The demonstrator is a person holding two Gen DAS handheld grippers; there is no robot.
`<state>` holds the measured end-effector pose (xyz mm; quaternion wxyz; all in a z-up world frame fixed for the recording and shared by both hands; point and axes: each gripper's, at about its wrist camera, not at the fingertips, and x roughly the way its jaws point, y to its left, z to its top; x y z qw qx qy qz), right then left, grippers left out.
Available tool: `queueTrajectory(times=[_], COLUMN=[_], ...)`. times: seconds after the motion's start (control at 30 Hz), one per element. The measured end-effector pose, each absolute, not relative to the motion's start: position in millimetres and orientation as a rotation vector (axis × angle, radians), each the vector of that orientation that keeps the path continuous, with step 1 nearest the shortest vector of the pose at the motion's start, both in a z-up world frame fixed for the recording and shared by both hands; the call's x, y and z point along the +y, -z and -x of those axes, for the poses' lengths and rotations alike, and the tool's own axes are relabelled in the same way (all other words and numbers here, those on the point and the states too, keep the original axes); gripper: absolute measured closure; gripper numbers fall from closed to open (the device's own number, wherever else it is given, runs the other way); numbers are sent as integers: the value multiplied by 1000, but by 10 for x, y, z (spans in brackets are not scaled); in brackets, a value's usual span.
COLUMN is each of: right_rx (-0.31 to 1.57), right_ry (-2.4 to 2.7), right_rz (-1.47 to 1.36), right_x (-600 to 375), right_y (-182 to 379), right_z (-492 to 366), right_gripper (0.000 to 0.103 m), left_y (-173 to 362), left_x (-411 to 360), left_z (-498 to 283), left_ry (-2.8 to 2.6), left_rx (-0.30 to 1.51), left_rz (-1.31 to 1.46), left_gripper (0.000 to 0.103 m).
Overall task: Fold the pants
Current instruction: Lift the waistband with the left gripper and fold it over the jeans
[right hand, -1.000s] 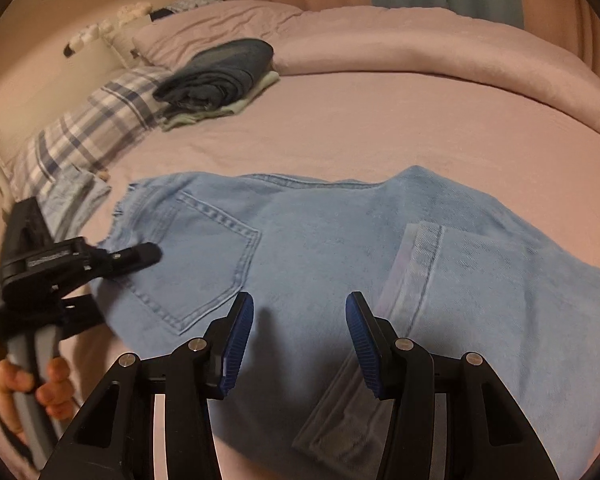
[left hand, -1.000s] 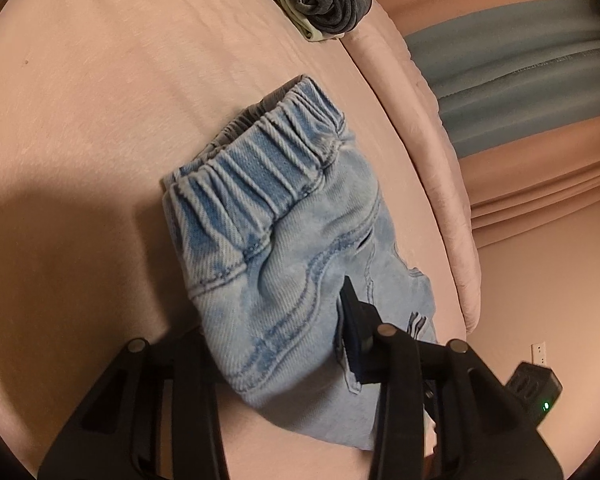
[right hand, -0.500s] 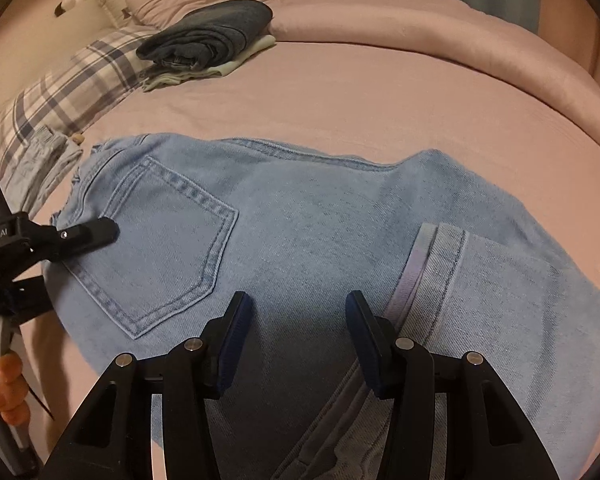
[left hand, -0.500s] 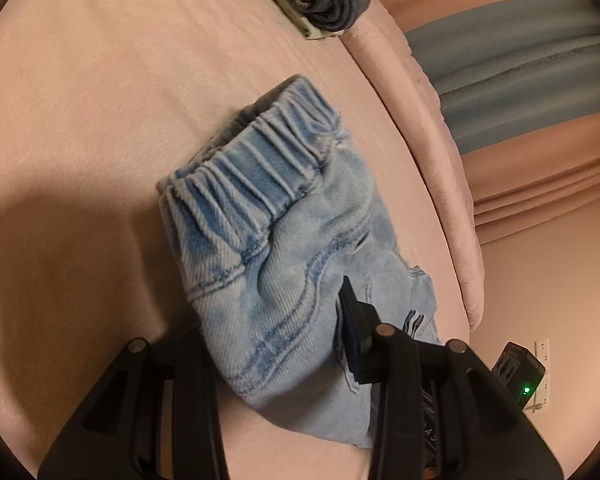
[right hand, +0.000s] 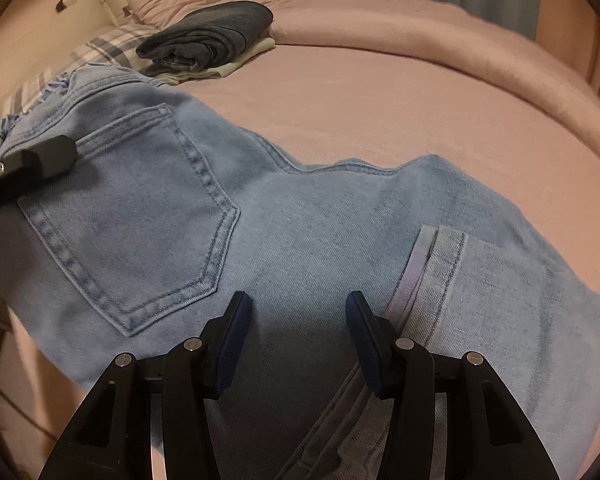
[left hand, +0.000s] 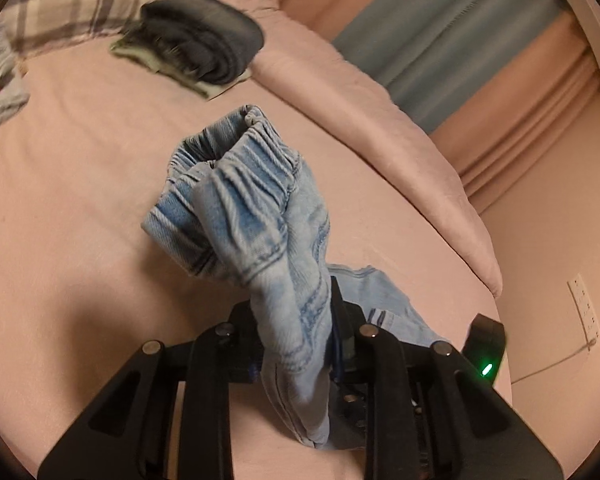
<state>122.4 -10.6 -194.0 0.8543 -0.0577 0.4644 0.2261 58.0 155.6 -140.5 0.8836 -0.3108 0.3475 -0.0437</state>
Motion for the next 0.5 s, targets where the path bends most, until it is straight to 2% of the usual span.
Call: queueTrajectory(times=[0.17, 0.33, 0.5], right_rx=[962, 1075, 1064], right_ry=[-438, -442, -416], right_rz=[-70, -183, -94], right_x=[-445, -506, -363], right_y=[1674, 1937, 1886], right_z=[-1519, -1907, -1848], right_gripper=[51, 51, 51], left_y=[1377, 1327, 1255], left_x=[1522, 1490, 1413], left_z=[-544, -544, -544], left_ry=[114, 137, 159], left_rx=[713, 704, 699], left_rz=[618, 601, 566], left_gripper=[78, 78, 78])
